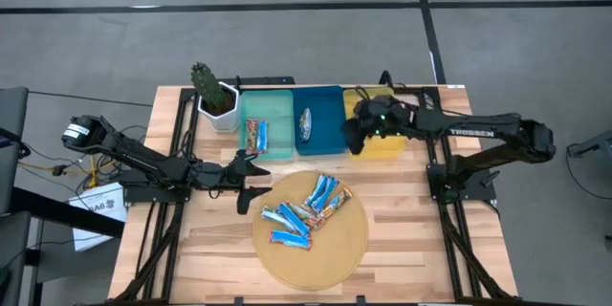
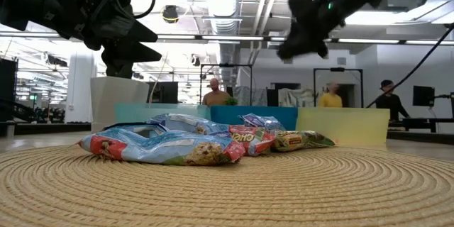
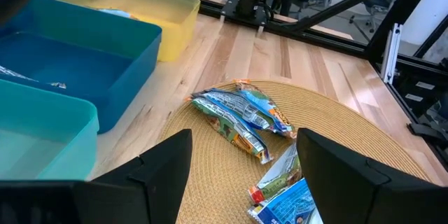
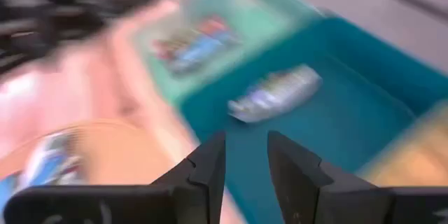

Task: Pick and place Granola Bars by type
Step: Put the yellow granola bar into the yellow bin

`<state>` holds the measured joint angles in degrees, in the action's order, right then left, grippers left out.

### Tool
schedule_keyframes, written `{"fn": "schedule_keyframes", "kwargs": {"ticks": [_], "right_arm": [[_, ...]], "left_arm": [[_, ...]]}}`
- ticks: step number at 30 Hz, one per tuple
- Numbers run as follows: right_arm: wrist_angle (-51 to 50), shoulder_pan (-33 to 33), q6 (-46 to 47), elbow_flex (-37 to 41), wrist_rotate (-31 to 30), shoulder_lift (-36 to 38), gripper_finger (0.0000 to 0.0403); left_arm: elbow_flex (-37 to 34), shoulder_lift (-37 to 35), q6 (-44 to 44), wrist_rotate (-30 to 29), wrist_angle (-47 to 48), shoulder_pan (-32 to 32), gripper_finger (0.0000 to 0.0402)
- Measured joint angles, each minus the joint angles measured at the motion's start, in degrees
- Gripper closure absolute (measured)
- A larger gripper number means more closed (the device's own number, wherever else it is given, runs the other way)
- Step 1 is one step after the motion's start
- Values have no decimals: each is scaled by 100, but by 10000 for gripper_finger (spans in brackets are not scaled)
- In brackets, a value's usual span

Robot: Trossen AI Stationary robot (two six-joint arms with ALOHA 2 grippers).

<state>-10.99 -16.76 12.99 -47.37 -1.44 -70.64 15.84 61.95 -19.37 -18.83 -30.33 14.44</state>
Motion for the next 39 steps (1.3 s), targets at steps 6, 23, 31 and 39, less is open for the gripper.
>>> {"fn": "schedule_keyframes", "kwargs": {"ticks": [6, 23, 31, 39], "right_arm": [[706, 863, -1051, 0, 329, 329, 305], [1436, 2198, -1610, -2, 441, 525, 305], [1187, 2627, -2208, 0, 92, -56, 284], [461, 2968, -2207, 7, -181, -600, 201]], "left_arm": [[0, -2, -89, 0, -2, 0, 152], [0, 0, -96, 0, -2, 0, 152], [2, 0, -99, 0, -36, 0, 152], [2, 0, -140, 0, -27, 0, 152]]}}
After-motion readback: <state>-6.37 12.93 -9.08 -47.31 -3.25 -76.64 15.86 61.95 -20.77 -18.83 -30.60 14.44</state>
